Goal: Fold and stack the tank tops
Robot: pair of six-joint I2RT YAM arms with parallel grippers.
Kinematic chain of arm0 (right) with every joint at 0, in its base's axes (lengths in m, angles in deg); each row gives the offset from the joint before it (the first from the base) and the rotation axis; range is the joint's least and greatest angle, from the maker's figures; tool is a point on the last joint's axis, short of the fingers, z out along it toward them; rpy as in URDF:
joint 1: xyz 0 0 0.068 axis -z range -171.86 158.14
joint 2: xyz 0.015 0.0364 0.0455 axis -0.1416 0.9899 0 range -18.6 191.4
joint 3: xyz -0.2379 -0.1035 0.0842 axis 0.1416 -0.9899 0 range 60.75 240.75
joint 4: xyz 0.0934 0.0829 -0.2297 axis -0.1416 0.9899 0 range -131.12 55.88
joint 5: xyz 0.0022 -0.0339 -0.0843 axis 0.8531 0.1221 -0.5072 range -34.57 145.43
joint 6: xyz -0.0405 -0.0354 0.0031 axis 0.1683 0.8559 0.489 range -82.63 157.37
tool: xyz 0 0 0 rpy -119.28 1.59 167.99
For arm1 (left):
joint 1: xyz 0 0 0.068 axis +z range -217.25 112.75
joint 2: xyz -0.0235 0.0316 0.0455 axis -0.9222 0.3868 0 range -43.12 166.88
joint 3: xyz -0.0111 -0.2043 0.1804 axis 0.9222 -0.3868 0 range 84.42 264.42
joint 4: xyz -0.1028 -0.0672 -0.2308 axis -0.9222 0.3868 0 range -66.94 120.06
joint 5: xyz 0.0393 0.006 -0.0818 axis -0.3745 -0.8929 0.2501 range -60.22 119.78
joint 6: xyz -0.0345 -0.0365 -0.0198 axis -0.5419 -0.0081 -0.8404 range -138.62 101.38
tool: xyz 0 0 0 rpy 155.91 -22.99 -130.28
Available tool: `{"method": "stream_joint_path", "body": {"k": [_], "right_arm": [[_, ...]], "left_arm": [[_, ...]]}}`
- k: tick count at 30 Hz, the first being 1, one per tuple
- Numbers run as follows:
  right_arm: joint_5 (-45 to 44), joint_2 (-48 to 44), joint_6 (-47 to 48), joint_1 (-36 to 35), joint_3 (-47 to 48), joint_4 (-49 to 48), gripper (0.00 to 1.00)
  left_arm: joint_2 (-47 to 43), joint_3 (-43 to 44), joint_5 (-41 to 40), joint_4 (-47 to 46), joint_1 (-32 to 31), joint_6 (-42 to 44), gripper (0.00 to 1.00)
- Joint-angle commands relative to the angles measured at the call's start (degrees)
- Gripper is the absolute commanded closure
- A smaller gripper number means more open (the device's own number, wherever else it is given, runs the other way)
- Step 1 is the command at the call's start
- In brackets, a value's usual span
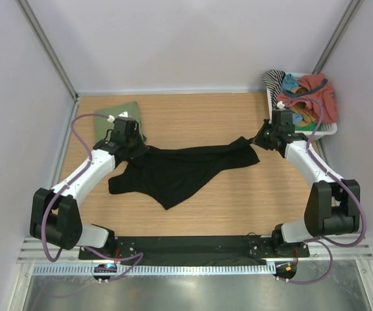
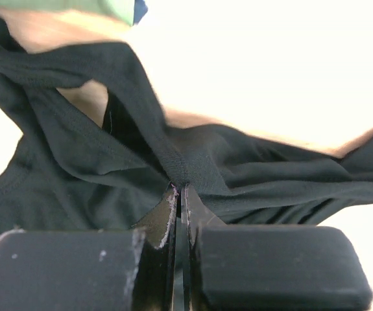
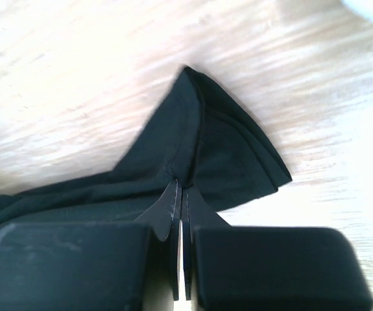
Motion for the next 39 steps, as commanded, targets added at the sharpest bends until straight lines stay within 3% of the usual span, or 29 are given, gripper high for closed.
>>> {"method": "stream_joint_path", "body": {"k": [1, 9, 11, 12, 15, 23, 28, 34, 39], "right_arm": [[-1.3, -2.5, 0.4, -0.2, 3.5, 2.1, 0.99], [0.6, -5.2, -0.2, -0.2, 6.8, 3.8, 0.99], [0.7, -5.3, -0.3, -0.2, 6.9, 4.0, 0.99], [1.1, -5.4, -0.3, -0.2, 6.9, 3.9, 0.99], [1.3, -5.5, -0.4, -0.2, 6.7, 4.0, 0.99], [1.6, -4.9, -0.4, -0.2, 6.3, 3.5, 0.99], [1.6, -4.1, -0.4, -0.2, 6.2, 3.1, 0.99], [2.1, -3.7, -0.6, -0.2, 5.5, 2.4, 0.99], [2.3, -3.7, -0.6, -0.2, 5.3, 2.3, 0.99]], "left_arm": [[-2.9, 3.1, -1.8, 2.1, 0.0, -0.6, 1.0], [-3.6, 3.1, -1.5, 2.5, 0.0, -0.9, 0.94], [-2.7, 3.1, -0.7, 2.3, -0.1, -1.0, 0.87], [-2.4, 3.1, -0.4, 2.1, -0.1, -1.0, 0.78], [-0.5, 3.0, 1.1, 1.5, -0.1, -1.2, 0.7], [1.9, -0.5, 3.5, -1.7, -1.0, -1.6, 0.66], [2.2, -3.4, 3.2, -3.3, -3.3, -1.4, 0.7], [6.8, -2.0, 5.2, -4.7, -3.8, -1.7, 0.71], [10.1, -0.6, 1.6, -4.5, -4.0, -1.2, 0.67]]}}
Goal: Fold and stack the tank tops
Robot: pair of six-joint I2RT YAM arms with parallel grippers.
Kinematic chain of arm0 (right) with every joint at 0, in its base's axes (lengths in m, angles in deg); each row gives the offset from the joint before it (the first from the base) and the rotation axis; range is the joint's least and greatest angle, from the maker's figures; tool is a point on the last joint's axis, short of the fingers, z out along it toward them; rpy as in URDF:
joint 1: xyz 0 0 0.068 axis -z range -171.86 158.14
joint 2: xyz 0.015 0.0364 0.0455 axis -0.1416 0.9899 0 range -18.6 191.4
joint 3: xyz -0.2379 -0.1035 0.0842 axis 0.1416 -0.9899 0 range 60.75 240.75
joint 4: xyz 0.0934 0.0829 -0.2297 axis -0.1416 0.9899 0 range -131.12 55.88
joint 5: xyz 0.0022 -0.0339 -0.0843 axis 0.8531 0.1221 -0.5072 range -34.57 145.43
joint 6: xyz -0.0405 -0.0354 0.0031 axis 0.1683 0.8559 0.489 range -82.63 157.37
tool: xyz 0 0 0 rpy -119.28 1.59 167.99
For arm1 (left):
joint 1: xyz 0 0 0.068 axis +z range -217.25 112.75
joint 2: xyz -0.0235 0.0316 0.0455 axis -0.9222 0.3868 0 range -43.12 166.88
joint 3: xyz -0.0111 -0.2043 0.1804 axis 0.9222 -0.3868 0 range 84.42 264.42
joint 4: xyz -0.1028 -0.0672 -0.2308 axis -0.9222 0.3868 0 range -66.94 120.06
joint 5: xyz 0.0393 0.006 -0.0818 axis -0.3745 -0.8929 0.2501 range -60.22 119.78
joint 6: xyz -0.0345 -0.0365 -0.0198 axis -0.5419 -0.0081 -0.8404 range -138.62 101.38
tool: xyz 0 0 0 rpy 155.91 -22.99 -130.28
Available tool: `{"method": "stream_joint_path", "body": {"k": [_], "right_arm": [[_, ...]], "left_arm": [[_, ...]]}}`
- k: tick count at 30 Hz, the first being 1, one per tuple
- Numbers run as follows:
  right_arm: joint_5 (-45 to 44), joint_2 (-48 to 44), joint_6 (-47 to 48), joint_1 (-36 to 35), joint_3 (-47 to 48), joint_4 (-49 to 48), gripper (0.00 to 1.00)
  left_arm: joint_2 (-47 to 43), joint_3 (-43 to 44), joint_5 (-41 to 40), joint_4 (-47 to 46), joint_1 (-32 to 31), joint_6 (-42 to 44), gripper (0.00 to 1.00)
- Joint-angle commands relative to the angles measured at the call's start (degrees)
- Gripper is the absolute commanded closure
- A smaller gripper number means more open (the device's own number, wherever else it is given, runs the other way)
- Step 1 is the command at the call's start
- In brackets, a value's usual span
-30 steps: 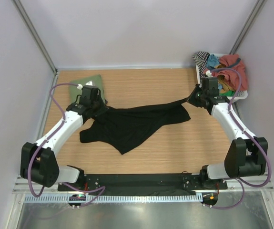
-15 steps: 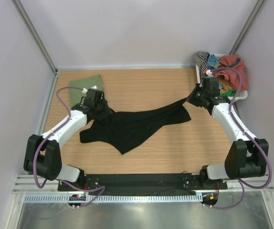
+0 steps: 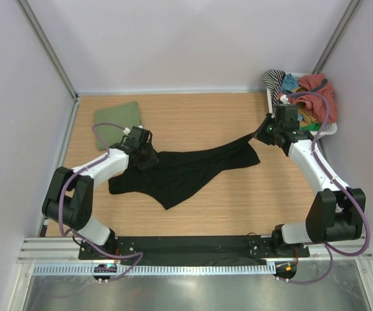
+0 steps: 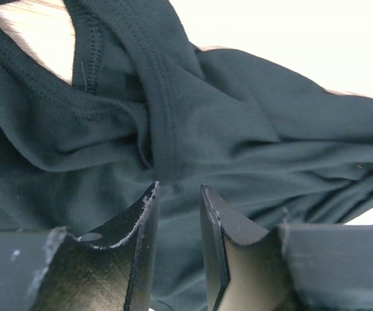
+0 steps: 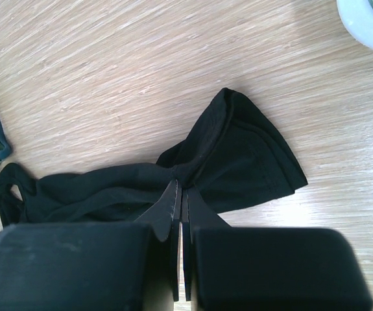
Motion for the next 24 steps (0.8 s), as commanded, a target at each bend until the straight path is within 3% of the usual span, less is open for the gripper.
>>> {"method": "stream_joint_path", "body": {"k": [1, 7, 13, 18, 24], "right_arm": [[0.7, -0.2, -0.3, -0.2, 0.6, -1.5, 0.99], [0.6, 0.0, 0.0, -0.1, 0.6, -1.5, 0.99], [0.5, 0.1, 0.1, -0.2, 0.5, -1.5, 0.99], [0.2, 0.2, 0.3, -0.2, 0.6, -1.6, 0.99], [-0.5, 3.9, 0.8, 0.9, 9.7, 1.6, 0.99]], "left_arm": [[1.9, 2.6, -2.4, -1.8, -0.3, 0.5, 0.67], [3.9, 3.7, -4.4, -1.3, -0.2, 0.8, 0.64], [5.2, 5.0, -5.0, -1.7, -0.3, 0.5, 0.75], [5.7, 7.6, -6.2, -0.3, -0.2, 1.2, 1.0], [0.7, 16.6, -5.0, 5.9, 4.4, 1.1, 1.0]]}}
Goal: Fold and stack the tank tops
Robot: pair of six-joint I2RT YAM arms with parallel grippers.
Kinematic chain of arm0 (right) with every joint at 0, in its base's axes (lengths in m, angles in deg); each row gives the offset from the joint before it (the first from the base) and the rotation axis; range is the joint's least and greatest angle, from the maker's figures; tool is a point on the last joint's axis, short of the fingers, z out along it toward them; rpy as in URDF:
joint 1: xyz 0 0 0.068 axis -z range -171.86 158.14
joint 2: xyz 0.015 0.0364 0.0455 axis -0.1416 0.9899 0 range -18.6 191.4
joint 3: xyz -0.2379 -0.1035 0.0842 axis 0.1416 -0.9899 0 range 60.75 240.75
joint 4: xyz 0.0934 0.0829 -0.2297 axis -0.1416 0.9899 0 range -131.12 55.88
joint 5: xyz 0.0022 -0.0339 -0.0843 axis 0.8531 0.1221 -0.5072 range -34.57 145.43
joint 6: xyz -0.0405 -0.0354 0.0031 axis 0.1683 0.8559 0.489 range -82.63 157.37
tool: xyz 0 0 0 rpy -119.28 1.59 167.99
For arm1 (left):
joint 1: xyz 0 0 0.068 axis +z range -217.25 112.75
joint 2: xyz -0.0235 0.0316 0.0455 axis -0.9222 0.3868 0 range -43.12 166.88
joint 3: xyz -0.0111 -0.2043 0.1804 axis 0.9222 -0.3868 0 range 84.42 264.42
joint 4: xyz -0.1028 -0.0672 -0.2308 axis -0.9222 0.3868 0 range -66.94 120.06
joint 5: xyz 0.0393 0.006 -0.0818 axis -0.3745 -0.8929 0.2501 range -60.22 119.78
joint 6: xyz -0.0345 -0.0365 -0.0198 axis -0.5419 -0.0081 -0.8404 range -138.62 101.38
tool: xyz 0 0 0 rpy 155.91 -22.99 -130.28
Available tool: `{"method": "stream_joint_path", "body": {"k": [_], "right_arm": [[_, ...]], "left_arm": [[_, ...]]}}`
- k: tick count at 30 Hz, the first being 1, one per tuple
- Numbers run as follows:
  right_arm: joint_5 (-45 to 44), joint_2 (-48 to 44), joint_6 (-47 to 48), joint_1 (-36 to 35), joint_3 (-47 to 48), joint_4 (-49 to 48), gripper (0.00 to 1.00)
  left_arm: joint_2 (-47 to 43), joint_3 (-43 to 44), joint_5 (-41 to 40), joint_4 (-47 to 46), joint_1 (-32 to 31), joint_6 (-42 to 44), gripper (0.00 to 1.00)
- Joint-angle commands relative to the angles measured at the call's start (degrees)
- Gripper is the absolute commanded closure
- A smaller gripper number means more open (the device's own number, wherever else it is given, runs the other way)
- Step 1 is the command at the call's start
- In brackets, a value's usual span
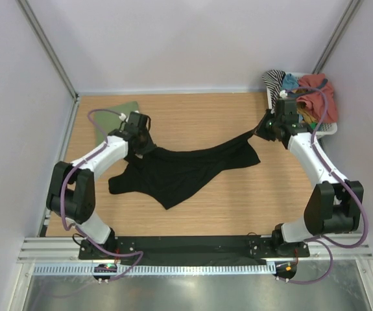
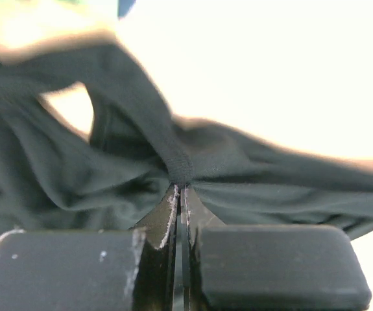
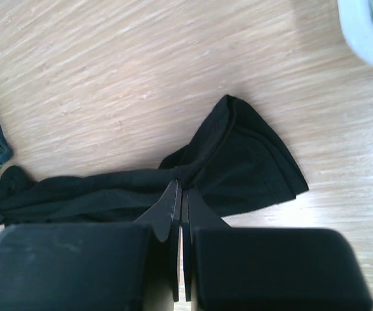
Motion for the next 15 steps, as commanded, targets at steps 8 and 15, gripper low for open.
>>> {"method": "stream_joint_path", "body": {"k": [8, 15], "right_arm": [[4.9, -1.8, -0.2, 1.0, 24.5, 2.7, 0.99], [8.7, -26.5, 2.4, 1.0, 16.2, -3.3, 0.99]], "left_arm": [[-12.2, 26.3, 0.3, 13.9, 7.5, 0.4, 1.0], [-39.9, 18.1, -0.5, 9.5, 7.5, 1.8, 1.0]]}}
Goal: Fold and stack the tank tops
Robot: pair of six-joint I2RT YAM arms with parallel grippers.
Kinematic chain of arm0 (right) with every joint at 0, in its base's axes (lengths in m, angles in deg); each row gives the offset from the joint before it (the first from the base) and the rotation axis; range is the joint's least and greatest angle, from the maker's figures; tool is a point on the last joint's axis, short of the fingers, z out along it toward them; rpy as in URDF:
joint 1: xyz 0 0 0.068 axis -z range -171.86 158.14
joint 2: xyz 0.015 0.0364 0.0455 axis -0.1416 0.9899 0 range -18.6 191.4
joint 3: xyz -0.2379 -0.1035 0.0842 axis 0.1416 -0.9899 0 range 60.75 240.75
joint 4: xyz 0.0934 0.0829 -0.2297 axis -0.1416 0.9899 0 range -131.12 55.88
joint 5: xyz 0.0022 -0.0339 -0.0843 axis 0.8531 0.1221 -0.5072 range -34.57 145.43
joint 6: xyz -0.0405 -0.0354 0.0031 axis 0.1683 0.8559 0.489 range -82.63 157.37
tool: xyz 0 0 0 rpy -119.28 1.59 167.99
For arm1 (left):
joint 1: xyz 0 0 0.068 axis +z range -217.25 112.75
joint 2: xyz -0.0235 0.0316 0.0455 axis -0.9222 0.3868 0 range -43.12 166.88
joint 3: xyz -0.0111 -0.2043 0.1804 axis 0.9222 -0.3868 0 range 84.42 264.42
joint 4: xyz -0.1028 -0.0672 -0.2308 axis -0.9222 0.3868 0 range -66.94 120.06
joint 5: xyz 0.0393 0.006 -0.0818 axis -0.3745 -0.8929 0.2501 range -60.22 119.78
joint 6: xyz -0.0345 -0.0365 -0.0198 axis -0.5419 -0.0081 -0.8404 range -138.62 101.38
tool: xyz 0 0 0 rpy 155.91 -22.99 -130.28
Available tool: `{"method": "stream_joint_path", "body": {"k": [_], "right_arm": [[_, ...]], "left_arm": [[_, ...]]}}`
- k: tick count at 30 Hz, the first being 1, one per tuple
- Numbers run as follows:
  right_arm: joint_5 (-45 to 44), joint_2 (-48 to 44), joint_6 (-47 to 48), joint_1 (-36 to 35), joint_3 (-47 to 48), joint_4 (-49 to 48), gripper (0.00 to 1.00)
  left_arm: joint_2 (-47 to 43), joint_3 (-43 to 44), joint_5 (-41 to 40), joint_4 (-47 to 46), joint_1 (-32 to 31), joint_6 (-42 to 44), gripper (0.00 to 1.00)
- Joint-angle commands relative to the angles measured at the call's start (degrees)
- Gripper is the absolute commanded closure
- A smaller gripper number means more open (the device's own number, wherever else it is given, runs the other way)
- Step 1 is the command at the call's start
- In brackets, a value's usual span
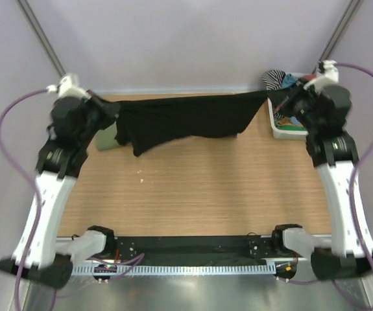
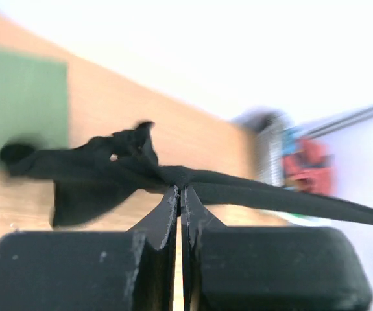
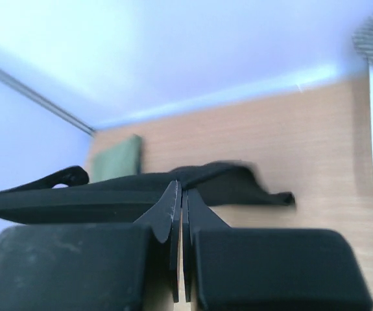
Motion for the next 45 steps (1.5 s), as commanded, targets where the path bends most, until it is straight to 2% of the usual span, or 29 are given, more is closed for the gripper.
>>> {"method": "stream_joint_path", "body": {"k": [1, 7, 12, 14, 15, 19, 22, 26, 27, 29, 30, 33, 34, 39, 40, 41, 43, 44, 45], "right_arm": [[3.2, -15.2, 1.6, 0.1, -5.0, -5.1, 0.99], [5.5, -31.7, 0.8, 0.1, -10.9, -3.3, 0.99], [5.6, -36.8, -0.1, 0.2, -9.6, 1.3, 0.99], [2.9, -36.7, 0.5, 0.2, -7.9, 2.9, 0.99], [-1.5, -35.7, 0.9, 0.2, -6.5, 5.8, 0.99], [-7.6, -26.8, 2.3, 0.1, -7.5, 11.0, 0.99], [-8.9, -18.6, 1.4, 0.2, -13.6, 7.0, 0.99], [-10.3, -6.9, -0.6, 0.2, -19.8, -4.2, 0.99], [-10.6, -0.6, -0.9, 0.1, -20.5, -6.0, 0.99], [-10.4, 6.2, -1.9, 0.3, -19.9, -11.5, 0.99], [-10.3, 12.5, -2.2, 0.3, -18.3, -13.0, 0.99], [-10.0, 22.1, -3.2, 0.6, -12.1, -16.3, 0.99], [-9.8, 27.9, -3.4, 0.7, -10.2, -16.6, 0.99], [-10.8, 40.6, -4.4, 1.1, 2.9, -17.4, 0.99], [-11.4, 42.1, -4.6, 1.2, 4.7, -16.8, 0.99], [-11.7, 44.5, -4.9, 1.2, 6.3, -15.6, 0.87], [-14.8, 45.5, -5.4, 1.4, 9.1, -14.6, 0.58], [-16.0, 44.5, -6.0, 1.4, 8.6, -14.1, 0.28], [-16.5, 43.5, -6.1, 1.4, 7.8, -14.4, 0.23]], "left_arm": [[-15.4, -4.6, -1.3, -1.7, 0.1, 1.7, 1.0], [-33.7, -9.8, -1.2, -2.6, 0.1, 1.2, 1.0], [-37.8, -9.4, -1.1, -2.4, 0.2, 0.1, 1.0], [-36.7, -10.1, -1.2, -2.4, 0.2, -0.5, 1.0], [-35.8, -10.5, -1.0, -2.4, 0.2, -1.8, 1.0], [-26.6, -13.9, 1.8, -2.4, 0.1, -4.8, 1.0], [-17.8, -18.8, 1.9, -7.9, 0.2, -5.4, 1.0], [-4.2, -23.6, 2.6, -16.9, 0.2, -5.6, 1.0], [2.2, -23.7, 2.9, -18.7, 0.1, -5.5, 1.0], [9.7, -22.3, 4.4, -23.0, 0.1, -5.4, 1.0], [16.9, -21.5, 4.5, -24.8, 0.1, -5.3, 1.0], [26.8, -15.5, 6.3, -28.2, 0.1, -4.7, 1.0], [31.8, -12.1, 6.3, -29.2, 0.1, -4.5, 1.0], [43.4, 1.0, 5.2, -30.1, 0.2, -3.4, 1.0], [46.8, 3.3, 5.7, -29.0, 0.2, -3.2, 0.95], [48.2, 5.6, 6.2, -27.8, 0.2, -2.7, 0.8], [51.1, 13.1, 7.9, -20.7, 0.2, -1.3, 0.31], [52.1, 15.0, 7.7, -18.4, 0.2, -1.0, 0.26], [51.3, 15.2, 7.0, -17.6, 0.2, -0.9, 0.2]]}}
